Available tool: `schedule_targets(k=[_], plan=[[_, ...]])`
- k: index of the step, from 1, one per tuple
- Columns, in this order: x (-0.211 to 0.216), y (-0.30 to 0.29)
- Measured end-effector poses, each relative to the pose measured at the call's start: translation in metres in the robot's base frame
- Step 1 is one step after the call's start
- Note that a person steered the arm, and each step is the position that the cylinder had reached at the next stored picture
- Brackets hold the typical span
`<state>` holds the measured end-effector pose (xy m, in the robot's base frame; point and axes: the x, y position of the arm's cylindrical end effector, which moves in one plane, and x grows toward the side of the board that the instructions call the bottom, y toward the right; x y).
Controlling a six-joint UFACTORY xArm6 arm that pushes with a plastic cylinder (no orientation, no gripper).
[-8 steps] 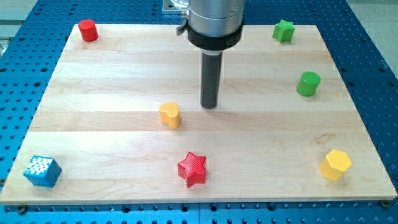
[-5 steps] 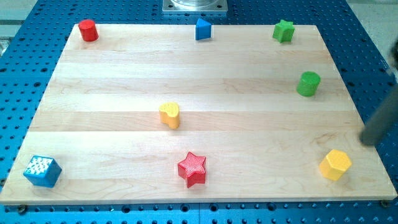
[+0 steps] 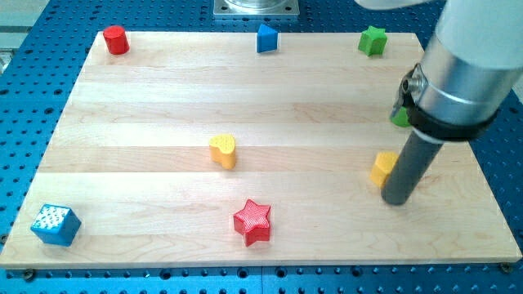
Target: Slide the hexagon vertically below the yellow heart
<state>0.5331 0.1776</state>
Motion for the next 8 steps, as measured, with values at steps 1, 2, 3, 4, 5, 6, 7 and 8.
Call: schedule_targets(k=[1, 2, 3, 4, 5, 6, 7, 8], plan=[[-0.025, 0.032], [-0.044, 0.035], [-0.047, -0.039], [-0.048, -0.111], [-0.032, -0.049], [-0.010, -0.071], [-0.010, -0.166], [-0.010, -0.216]])
